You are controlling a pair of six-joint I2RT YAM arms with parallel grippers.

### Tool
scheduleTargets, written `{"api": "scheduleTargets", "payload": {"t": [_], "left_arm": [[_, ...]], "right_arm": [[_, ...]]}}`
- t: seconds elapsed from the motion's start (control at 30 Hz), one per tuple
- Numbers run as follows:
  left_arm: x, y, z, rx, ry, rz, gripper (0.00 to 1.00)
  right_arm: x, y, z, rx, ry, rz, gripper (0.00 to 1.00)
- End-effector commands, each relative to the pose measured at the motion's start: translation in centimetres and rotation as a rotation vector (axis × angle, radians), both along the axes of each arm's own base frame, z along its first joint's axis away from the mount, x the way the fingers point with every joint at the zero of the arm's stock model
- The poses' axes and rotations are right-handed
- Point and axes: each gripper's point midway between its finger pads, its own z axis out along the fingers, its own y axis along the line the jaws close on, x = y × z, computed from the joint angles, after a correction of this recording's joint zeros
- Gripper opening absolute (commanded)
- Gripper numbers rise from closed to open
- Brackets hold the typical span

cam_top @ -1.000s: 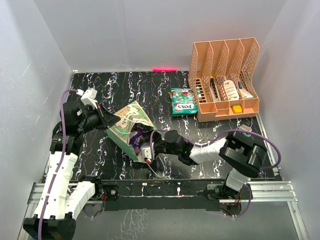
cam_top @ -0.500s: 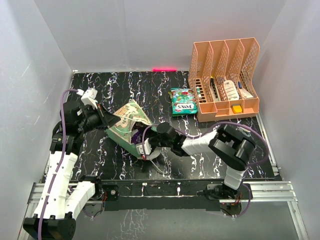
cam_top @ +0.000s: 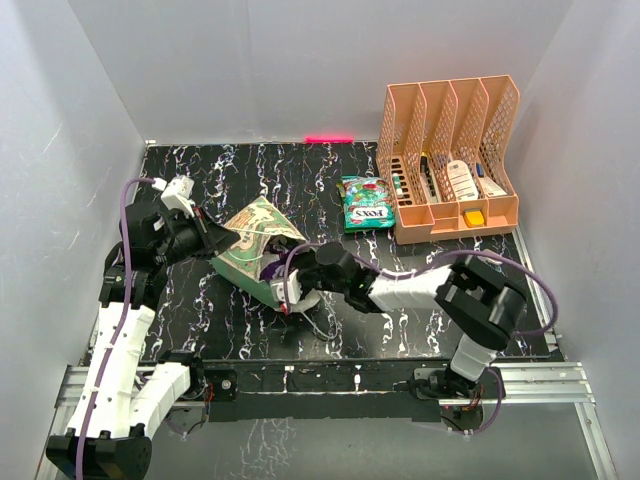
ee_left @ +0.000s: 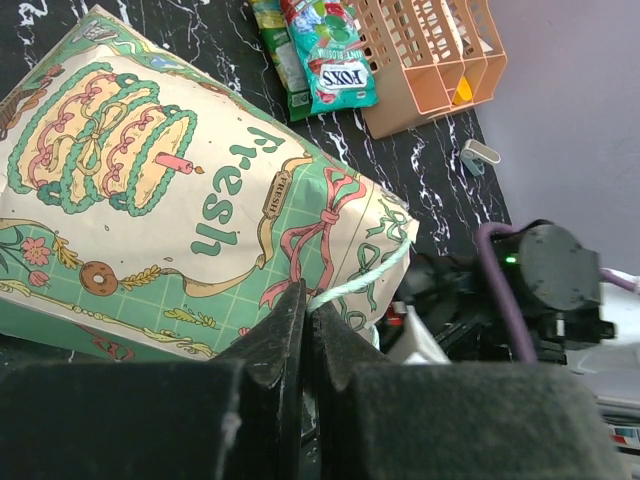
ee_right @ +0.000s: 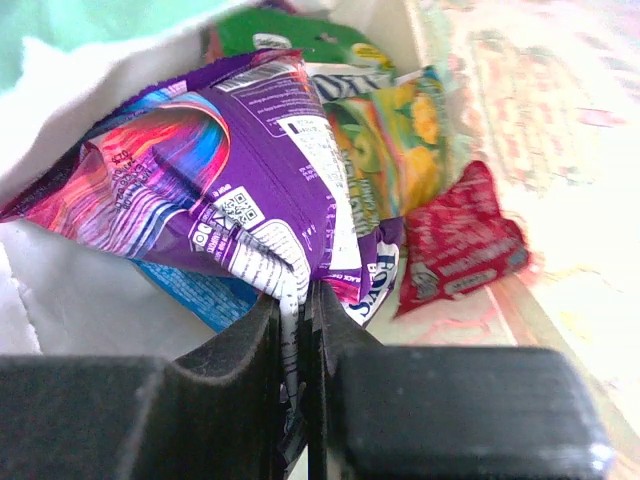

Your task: Take the snacks out of the paper bag

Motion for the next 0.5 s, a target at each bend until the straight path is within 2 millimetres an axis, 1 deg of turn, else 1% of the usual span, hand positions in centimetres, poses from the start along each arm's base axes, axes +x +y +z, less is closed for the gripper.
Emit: {"api": "scheduleTargets", "payload": {"t": [0.0, 0.1, 0.2, 0.4, 0.43, 0.47], "left_arm": [[0.2, 0.4, 1.8, 0.006, -0.047, 0.029, 0.00], [0.2, 0.5, 1.8, 0.007, -0.044, 0.040, 0.00], [0.3, 0.8, 1.6, 0.011, -0.033, 0.059, 0.00], [0.6, 1.0, 1.2, 0.014, -0.010, 0.081, 0.00], [0.6, 1.0, 1.2, 0.015, -0.009, 0.082, 0.00], [0.6, 1.0, 1.2, 0.015, -0.008, 0.082, 0.00]], "right_arm": [[-1.6, -0.2, 6.4, 0.156, 0.067, 0.009, 0.07], [-3.0, -1.3, 7.1, 0.176, 0.146, -0.001, 0.07], [-4.6, -2.8, 8.3, 0.210, 0.204, -0.002, 0.07], [-7.6, -6.9, 10.3, 0.228, 0.311, -0.044, 0.07], [-8.2, -7.7, 11.2, 0.245, 0.316, -0.045, 0.07], [-8.6, -8.5, 11.4, 0.250, 0.325, -0.055, 0.07]]}}
